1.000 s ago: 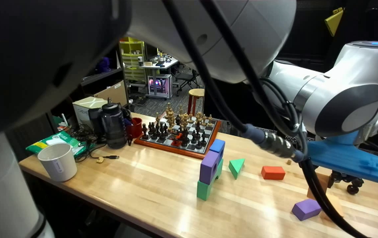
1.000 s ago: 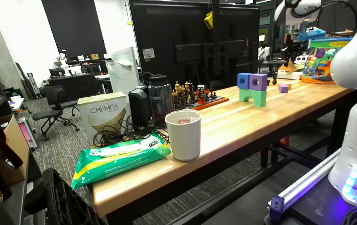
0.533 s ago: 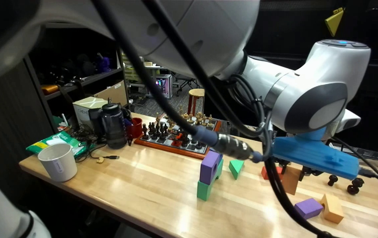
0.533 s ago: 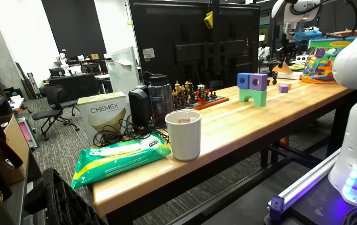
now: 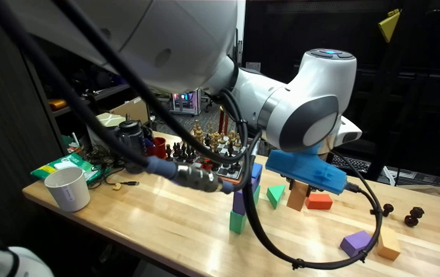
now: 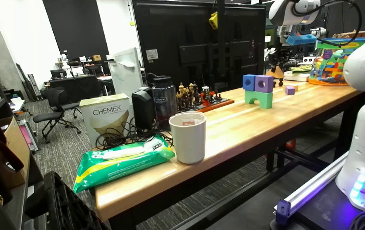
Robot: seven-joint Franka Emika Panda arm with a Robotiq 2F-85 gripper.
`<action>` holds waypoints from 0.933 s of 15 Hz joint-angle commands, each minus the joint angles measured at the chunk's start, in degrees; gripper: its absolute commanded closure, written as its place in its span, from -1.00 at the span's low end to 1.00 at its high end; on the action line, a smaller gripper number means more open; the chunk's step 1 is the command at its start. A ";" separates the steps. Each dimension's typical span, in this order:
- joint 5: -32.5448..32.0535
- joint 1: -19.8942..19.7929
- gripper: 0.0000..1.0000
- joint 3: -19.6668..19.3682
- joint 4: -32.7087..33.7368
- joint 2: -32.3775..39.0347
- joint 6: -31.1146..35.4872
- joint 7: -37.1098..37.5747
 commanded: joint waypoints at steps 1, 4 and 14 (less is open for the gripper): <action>-2.39 1.19 0.66 0.96 -4.59 -5.56 0.91 3.79; -4.51 1.45 0.66 2.02 -7.39 -9.15 1.76 5.49; -10.20 1.52 0.66 4.65 -13.24 -19.48 1.85 8.60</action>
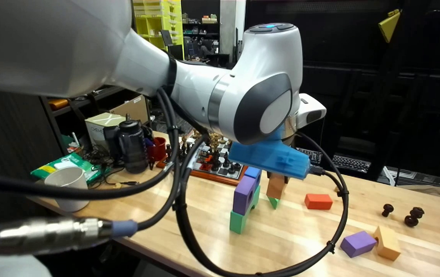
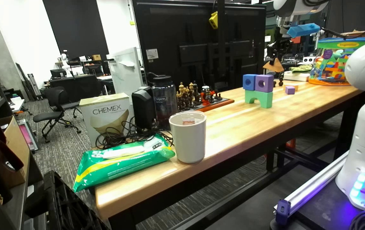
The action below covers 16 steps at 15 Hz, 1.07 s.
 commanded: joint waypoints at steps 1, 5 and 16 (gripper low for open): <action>-1.72 0.53 0.66 0.53 -2.79 -5.09 -0.29 1.00; -1.38 1.35 0.66 0.66 -3.58 -7.64 -1.53 0.13; -1.03 4.61 0.66 2.28 -3.63 -10.50 -6.96 0.00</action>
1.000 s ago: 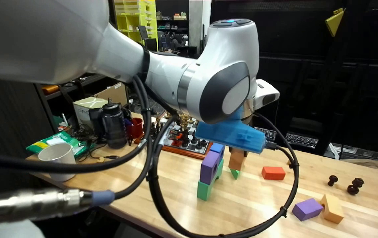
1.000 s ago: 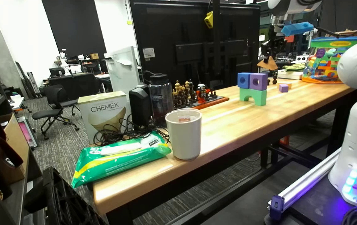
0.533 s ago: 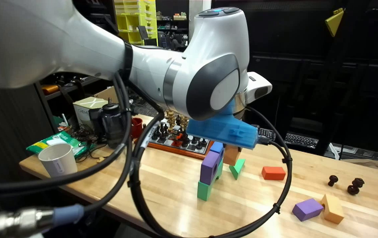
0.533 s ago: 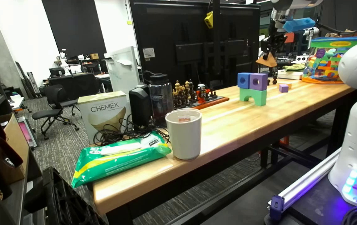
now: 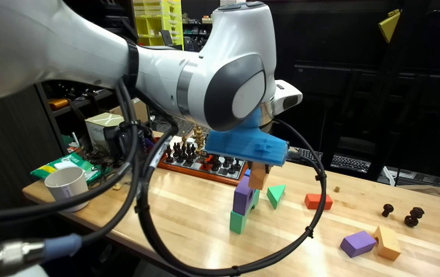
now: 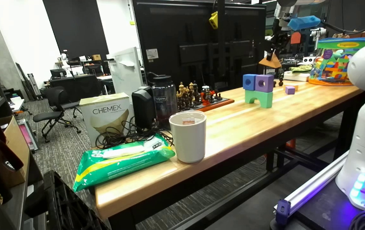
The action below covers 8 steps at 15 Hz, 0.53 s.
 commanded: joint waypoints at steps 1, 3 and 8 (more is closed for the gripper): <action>-0.74 1.76 0.66 0.98 -0.78 -2.64 -2.67 0.09; -0.87 2.54 0.66 1.60 -0.54 -2.67 -3.43 0.34; -0.73 4.00 0.66 2.31 0.19 -1.89 -4.40 0.28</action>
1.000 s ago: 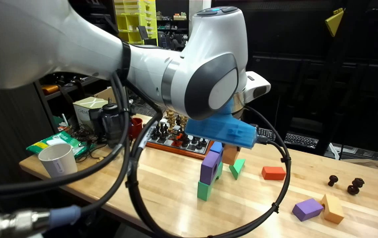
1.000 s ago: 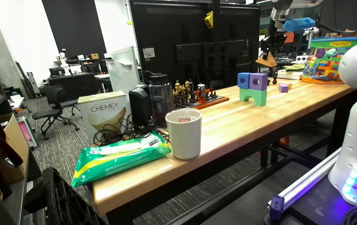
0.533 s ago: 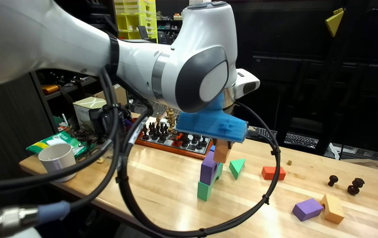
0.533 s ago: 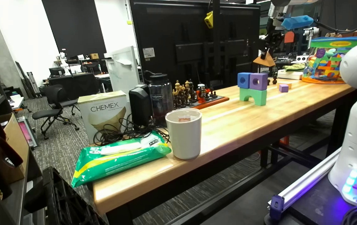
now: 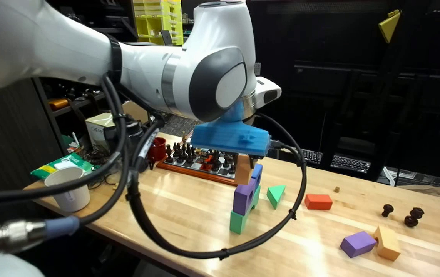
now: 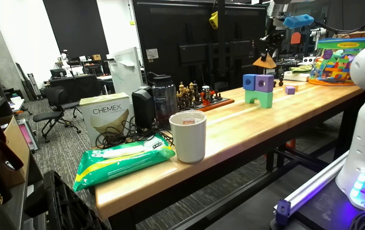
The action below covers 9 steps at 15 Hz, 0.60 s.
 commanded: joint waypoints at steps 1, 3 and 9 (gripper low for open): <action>-0.68 1.14 0.66 0.33 0.43 -0.44 -1.70 0.25; -0.62 1.38 0.66 0.26 0.88 0.38 -1.61 0.42; -0.16 1.66 0.66 -0.33 2.77 3.03 -2.01 0.07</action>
